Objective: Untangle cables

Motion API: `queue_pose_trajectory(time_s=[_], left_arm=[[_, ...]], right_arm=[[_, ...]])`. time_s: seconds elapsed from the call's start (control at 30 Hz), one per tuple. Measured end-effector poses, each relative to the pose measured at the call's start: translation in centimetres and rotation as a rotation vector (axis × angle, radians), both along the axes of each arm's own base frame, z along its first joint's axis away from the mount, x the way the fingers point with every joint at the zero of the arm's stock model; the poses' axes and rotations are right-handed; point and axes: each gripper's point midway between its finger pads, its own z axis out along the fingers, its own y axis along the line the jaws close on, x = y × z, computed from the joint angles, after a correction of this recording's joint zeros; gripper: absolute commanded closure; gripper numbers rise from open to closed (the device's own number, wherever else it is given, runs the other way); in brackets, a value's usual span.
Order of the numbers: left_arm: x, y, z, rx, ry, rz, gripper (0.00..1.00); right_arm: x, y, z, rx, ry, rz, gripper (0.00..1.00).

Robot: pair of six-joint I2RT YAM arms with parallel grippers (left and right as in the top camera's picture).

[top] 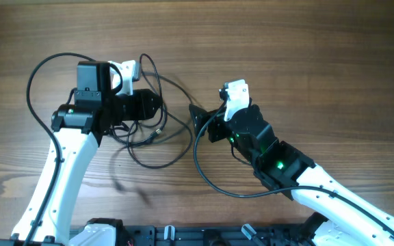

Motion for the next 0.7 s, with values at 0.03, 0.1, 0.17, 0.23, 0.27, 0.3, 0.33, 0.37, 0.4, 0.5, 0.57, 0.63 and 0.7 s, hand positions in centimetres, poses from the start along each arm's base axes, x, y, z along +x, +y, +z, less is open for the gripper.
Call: queue_pose_trajectory(time_s=[0.03, 0.1, 0.17, 0.23, 0.27, 0.3, 0.33, 0.37, 0.4, 0.5, 0.57, 0.63, 0.7], left_arm=[[0.0, 0.2, 0.1, 0.009, -0.007, 0.006, 0.55], [0.1, 0.4, 0.6, 0.018, -0.031, 0.014, 0.52], [0.2, 0.6, 1.0, 0.031, -0.048, 0.025, 0.46], [0.3, 1.1, 1.2, 0.053, -0.061, 0.042, 0.33], [0.4, 1.4, 1.2, 0.069, -0.066, 0.054, 0.26], [0.5, 1.7, 1.1, 0.08, -0.066, 0.07, 0.19], [0.6, 1.9, 1.0, 0.093, -0.067, 0.079, 0.06], [0.7, 2.4, 0.9, 0.109, -0.063, 0.107, 0.0], [0.8, 2.8, 0.8, 0.124, -0.06, 0.131, 0.0], [1.2, 4.6, 0.4, 0.166, -0.037, 0.243, 0.0], [1.2, 5.7, 0.2, 0.177, -0.023, 0.291, 0.0], [1.1, 6.8, 0.0, 0.191, -0.005, 0.327, 0.0], [0.8, 8.1, -0.3, 0.195, 0.022, 0.379, 0.0]], right_arm=[[0.0, 0.0, 0.0, -0.001, -0.001, -0.003, 0.0], [0.0, -0.1, 0.0, -0.001, -0.001, -0.004, 0.0], [0.0, -0.1, 0.0, -0.003, 0.001, -0.003, 0.0], [-0.1, 0.0, -0.2, -0.004, 0.007, 0.005, 0.01], [-0.3, 0.2, -0.2, -0.001, 0.013, 0.019, 0.0], [-0.4, 0.4, -0.3, 0.004, 0.018, 0.033, 0.0], [-0.6, 0.7, -0.3, 0.011, 0.024, 0.051, 0.0], [-0.9, 1.0, -0.3, 0.018, 0.031, 0.069, 0.0], [-1.1, 1.3, -0.4, 0.026, 0.042, 0.084, 0.0], [-1.1, 2.0, -2.1, 0.039, 0.107, 0.092, 0.0], [-0.8, 2.5, -3.5, 0.047, 0.146, 0.086, 0.0], [-0.3, 3.5, -4.6, 0.074, 0.167, 0.095, 0.0], [0.0, 5.0, -5.6, 0.111, 0.18, 0.133, 0.01]])
